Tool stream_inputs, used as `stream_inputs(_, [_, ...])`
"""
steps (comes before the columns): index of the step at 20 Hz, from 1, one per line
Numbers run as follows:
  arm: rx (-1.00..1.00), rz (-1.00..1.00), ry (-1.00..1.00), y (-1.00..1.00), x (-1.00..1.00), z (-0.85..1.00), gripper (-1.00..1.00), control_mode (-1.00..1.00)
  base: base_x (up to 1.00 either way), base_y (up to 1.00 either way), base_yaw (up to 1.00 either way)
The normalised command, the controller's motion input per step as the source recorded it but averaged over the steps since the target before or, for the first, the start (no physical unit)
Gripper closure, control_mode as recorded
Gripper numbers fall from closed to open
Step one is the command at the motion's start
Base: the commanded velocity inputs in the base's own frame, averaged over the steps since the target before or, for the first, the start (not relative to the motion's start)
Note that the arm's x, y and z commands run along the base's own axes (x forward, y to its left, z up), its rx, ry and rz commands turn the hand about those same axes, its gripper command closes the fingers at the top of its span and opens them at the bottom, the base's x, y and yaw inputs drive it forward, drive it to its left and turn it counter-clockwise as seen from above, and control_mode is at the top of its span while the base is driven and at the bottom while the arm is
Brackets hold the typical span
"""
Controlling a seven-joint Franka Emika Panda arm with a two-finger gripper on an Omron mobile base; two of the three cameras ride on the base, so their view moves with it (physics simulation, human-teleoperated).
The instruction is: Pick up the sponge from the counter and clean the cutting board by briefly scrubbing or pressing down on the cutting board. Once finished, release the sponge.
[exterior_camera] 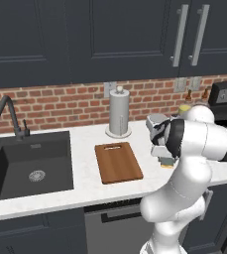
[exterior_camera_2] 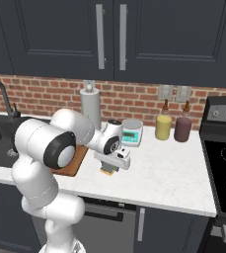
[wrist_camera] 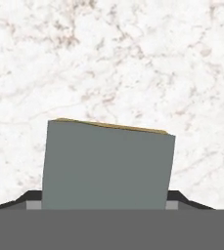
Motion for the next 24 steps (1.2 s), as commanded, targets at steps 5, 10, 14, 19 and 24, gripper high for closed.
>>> stream_inputs(5, [0.0, 0.0, -0.23, 0.06, -0.6, 0.24, 1.0, -1.0, 0.0, 0.0, 0.0])
stream_inputs(10, [0.04, 0.04, -0.15, 0.45, -0.2, 0.77, 1.0, -1.0, 0.0, 0.0, 0.0])
stream_inputs(14, [0.03, 0.16, 0.0, 0.84, 0.0, 0.86, 1.0, -1.0, 0.0, 0.0, 0.0])
stream_inputs(19, [-0.04, 0.24, 0.0, 1.0, 0.17, 0.71, 1.0, -1.0, 0.0, 0.0, 0.0])
stream_inputs(24, [-0.01, 0.34, 0.01, 0.97, 0.22, 0.29, 1.0, -1.0, 0.0, 0.0, 0.0])
